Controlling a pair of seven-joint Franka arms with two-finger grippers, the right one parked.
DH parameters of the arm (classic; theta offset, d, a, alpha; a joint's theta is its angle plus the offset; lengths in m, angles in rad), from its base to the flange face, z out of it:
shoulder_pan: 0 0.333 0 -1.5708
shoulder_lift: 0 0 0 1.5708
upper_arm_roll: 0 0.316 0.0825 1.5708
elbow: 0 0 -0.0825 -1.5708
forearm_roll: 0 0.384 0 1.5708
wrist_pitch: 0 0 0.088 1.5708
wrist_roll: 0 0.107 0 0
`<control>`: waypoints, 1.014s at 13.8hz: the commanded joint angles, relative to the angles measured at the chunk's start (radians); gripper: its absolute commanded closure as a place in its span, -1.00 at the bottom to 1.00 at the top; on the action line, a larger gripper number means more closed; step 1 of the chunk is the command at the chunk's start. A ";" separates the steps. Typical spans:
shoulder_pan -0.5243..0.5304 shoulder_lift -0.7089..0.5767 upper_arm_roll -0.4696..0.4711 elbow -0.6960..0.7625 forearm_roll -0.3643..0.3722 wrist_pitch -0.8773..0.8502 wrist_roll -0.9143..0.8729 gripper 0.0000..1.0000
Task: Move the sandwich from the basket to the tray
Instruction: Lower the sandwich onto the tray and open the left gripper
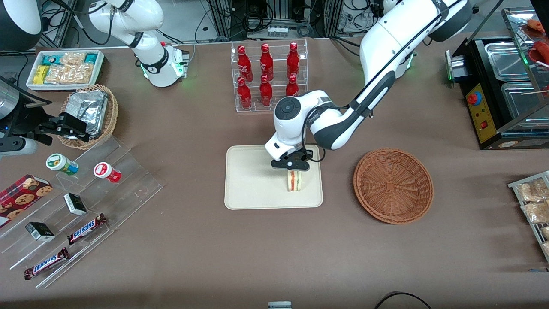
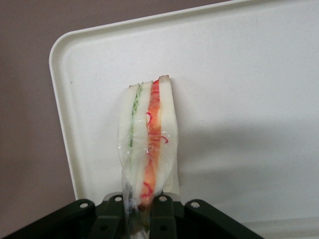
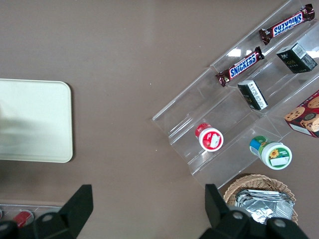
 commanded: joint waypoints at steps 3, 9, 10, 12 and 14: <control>0.003 0.023 -0.003 0.040 0.033 0.015 -0.038 -0.99; 0.009 -0.021 -0.003 0.039 0.012 0.001 -0.041 -1.00; 0.011 -0.044 -0.003 0.037 -0.029 -0.017 -0.042 -1.00; 0.012 -0.108 0.005 0.039 -0.164 -0.057 -0.029 -1.00; 0.012 -0.148 0.009 0.042 -0.185 -0.131 -0.031 -1.00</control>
